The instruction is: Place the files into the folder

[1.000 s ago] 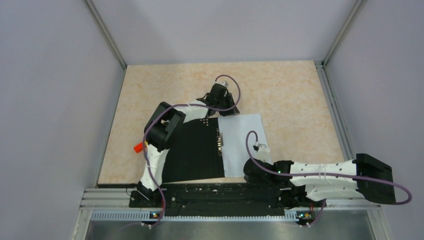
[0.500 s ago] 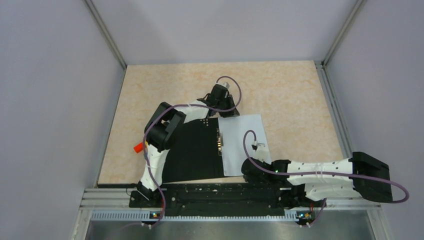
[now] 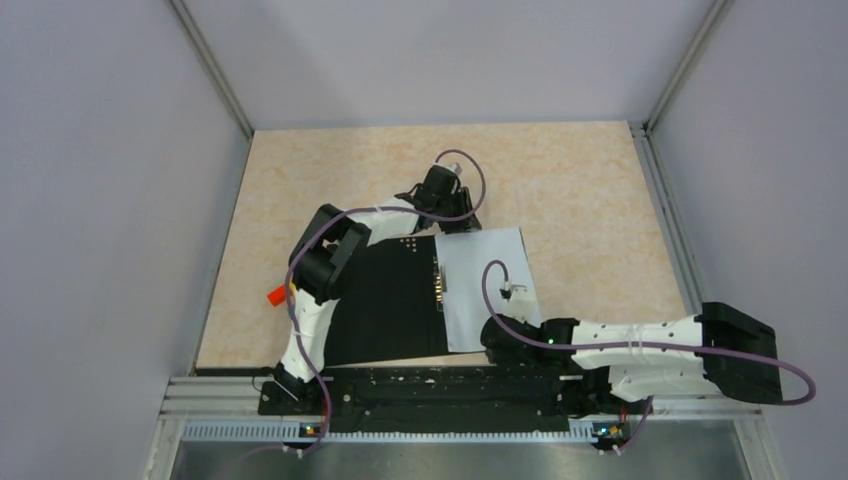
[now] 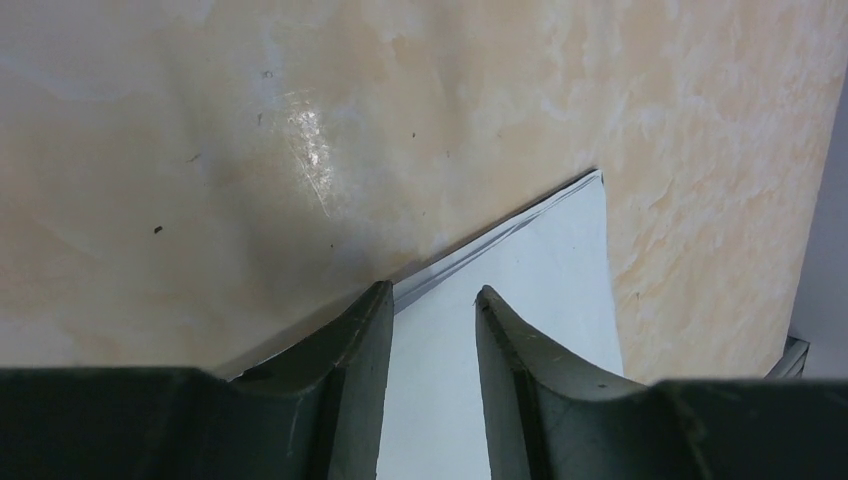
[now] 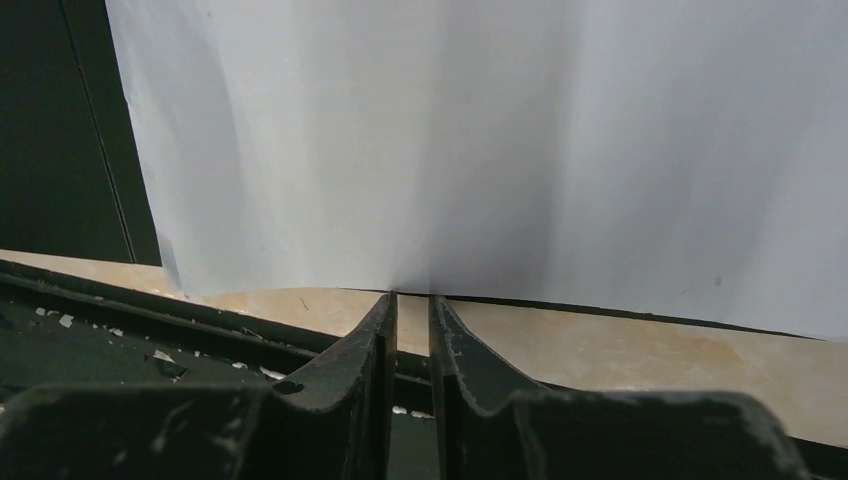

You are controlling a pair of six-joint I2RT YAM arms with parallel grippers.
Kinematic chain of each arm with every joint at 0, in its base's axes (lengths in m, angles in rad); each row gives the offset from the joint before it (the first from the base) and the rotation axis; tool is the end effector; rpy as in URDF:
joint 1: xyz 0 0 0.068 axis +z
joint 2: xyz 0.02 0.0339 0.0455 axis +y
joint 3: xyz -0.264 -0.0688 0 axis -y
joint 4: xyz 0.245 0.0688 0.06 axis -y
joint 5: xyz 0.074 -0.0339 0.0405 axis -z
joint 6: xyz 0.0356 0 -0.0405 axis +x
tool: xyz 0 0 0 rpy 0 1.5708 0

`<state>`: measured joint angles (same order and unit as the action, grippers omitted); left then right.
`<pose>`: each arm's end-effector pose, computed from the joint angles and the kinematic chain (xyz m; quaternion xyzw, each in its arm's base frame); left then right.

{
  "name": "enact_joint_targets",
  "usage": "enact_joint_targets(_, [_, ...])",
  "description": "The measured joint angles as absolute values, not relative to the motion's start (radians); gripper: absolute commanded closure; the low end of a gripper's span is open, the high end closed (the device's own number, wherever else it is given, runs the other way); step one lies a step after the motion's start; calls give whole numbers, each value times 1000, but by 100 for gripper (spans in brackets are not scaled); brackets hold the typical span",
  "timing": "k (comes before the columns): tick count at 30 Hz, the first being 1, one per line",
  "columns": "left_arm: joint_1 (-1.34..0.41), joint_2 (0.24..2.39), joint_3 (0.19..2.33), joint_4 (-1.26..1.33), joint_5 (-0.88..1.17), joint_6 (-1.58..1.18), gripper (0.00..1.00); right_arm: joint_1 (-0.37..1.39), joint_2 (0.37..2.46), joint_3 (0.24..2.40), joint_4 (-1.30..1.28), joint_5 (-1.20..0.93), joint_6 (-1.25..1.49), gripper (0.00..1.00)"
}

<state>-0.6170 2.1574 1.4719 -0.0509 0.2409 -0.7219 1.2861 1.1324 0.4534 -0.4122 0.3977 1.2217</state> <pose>0.3819 -0.2813 0.1518 0.0010 0.9089 -0.3358 0.2473 0.0654 0.1742 0.1506 0.0162 0.9533 0.1614 0.2549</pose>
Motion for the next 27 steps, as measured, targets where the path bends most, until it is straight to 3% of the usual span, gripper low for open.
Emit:
enact_joint_targets(11, [-591,2093,1538,-154,211,-677,49,1286,1132,472,-440,364,1159,72])
enact_joint_targets(15, [-578,2012,1536,-166,199,-677,47,1286,1132,495,-465,333,1134,66])
enact_joint_targets(23, [-543,1738,1332,-168,159,-678,45,1235,1100,624,-550,323,1049,39])
enact_joint_targets(27, [-521,1563,1132,-197,112,-679,47,988,1045,641,-567,289,949,21])
